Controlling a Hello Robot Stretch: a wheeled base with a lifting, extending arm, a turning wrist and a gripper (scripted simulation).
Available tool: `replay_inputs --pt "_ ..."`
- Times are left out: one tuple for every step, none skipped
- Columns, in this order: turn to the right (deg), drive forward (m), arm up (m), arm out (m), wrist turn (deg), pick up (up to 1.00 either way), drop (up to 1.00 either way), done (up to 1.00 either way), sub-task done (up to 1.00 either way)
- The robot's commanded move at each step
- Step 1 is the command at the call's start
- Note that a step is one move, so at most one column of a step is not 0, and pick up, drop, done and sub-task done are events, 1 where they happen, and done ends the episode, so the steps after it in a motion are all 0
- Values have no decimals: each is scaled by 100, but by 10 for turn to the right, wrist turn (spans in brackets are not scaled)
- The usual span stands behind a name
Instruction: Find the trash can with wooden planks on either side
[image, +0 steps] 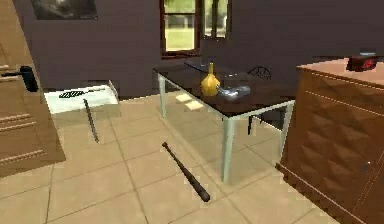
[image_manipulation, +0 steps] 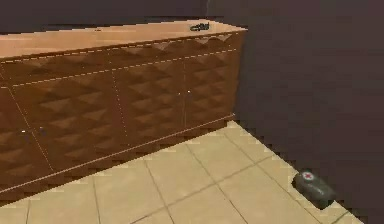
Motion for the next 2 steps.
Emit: replay_inputs --pt "-150 0 0 0 0 0 0 0 0" --pt "0 20 0 0 0 0 0 0 0"
